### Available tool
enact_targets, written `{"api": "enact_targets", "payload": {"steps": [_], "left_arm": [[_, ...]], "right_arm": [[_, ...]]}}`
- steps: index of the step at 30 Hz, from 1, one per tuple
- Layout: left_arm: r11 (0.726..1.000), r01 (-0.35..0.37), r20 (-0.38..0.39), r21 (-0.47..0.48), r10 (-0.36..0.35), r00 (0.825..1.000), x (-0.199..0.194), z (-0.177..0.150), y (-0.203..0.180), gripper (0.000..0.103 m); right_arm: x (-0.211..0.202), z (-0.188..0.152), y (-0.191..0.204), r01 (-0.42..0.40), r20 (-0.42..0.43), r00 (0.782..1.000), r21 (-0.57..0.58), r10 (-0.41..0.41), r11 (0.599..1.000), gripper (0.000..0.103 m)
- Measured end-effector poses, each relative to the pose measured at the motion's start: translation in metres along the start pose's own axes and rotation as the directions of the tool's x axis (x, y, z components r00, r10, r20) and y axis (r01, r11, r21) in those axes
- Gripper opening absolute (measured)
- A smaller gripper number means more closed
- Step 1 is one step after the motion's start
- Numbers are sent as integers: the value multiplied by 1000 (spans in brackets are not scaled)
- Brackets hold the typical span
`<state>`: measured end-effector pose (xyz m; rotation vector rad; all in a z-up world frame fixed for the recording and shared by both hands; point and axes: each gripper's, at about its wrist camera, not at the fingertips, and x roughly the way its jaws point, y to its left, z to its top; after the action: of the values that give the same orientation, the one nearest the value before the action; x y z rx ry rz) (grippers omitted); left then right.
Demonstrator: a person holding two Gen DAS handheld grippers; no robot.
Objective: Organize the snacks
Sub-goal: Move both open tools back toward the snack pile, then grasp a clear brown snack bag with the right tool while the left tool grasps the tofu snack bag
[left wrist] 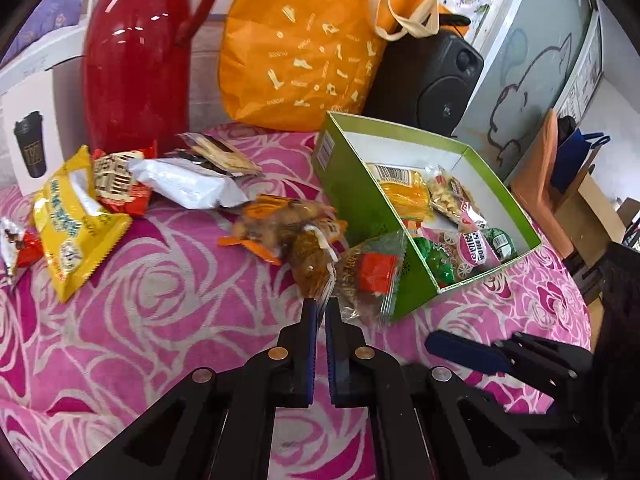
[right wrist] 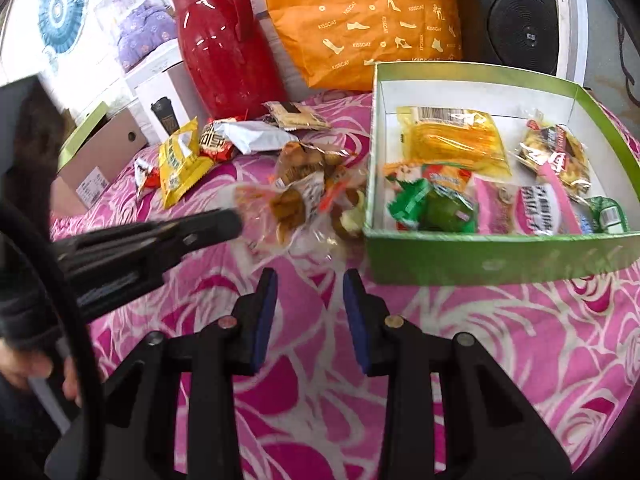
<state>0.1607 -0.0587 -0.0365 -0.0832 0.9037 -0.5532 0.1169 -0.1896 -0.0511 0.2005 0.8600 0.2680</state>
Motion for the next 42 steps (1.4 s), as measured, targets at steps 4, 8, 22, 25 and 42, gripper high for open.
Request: {"api": "enact_targets", "payload": {"steps": [4, 8, 22, 25, 42], "left_arm": [[999, 1, 26, -36, 0, 1000, -18, -2, 14, 2], [999, 7, 47, -49, -5, 999, -43, -19, 24, 2], [998, -20, 26, -55, 22, 999, -6, -12, 15, 39], [998, -25, -29, -64, 23, 999, 16, -9, 15, 3], [989, -85, 14, -118, 87, 996, -55, -72, 35, 64]], "right_arm": [[12, 8, 6, 47, 9, 999, 18, -48, 999, 36], [24, 14, 4, 112, 15, 993, 82, -114, 990, 35], [-11, -4, -6, -2, 56, 998, 76, -2, 997, 5], [-18, -11, -5, -14, 47, 999, 61, 11, 998, 5], [-33, -32, -3, -25, -18, 999, 20, 26, 999, 56]]}}
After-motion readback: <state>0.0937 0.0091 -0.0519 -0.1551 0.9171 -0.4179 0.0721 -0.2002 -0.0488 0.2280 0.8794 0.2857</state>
